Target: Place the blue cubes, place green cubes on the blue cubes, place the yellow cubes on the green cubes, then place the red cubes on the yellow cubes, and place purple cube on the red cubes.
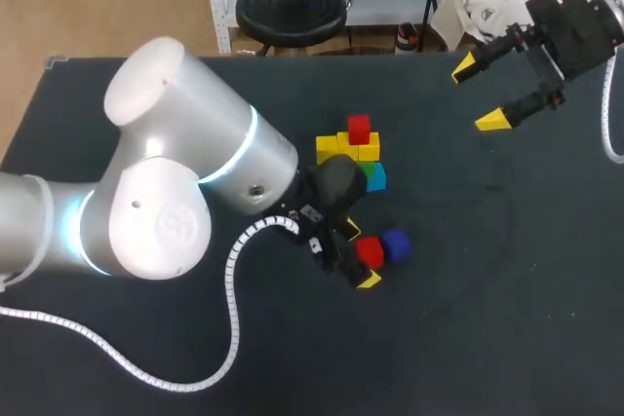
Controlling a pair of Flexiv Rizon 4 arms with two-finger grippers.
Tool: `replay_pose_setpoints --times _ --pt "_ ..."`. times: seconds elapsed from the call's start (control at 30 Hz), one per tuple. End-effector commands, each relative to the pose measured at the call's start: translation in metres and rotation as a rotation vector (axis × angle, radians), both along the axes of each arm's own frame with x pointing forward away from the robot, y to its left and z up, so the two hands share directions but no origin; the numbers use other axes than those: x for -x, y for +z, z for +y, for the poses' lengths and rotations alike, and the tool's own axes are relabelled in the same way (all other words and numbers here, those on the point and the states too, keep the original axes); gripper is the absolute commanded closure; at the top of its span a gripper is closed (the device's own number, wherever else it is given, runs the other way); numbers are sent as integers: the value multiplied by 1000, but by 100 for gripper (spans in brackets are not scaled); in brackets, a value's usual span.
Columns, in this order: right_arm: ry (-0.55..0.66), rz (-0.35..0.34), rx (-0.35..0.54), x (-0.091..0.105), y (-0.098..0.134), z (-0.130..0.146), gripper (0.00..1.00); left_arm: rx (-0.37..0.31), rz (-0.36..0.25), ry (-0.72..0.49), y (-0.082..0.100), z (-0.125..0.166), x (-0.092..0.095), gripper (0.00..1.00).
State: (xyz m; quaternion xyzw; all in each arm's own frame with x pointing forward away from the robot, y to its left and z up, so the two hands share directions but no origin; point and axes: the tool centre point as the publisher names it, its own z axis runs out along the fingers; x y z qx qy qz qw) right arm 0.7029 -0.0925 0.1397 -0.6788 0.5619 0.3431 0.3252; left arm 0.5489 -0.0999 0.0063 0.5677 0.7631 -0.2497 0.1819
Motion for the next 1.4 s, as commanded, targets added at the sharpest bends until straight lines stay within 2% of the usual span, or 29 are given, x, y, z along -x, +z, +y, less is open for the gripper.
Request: replay_pose_setpoints --times 0.03,0.37,0.73,0.8,0.83,0.87,1.03,1.27,1.4 --pt "1 -1 -1 0 0 0 0 -2 -4 6 -1 -3 0 4" --pt "1 -1 -1 0 0 0 0 -1 -19 8 1 -6 -1 12" --pt "1 -1 -1 0 0 0 0 -12 -53 -5 -4 -12 -3 25" --pt "1 -1 -1 0 0 0 0 -16 -53 -7 -7 -12 -3 31" --pt "1 -1 -1 0 0 0 0 -20 -54 -10 -7 -13 -3 40" --pt "1 -1 -1 0 0 0 0 -21 -54 -13 -8 -13 -3 56" --pt "1 -1 -1 0 0 0 0 -25 -73 -14 -2 -10 -2 100" --pt "1 -1 -1 0 0 0 0 -35 -88 -18 9 -1 5 100" --pt "1 -1 -1 0 0 0 0 -35 -99 -53 23 6 13 100"
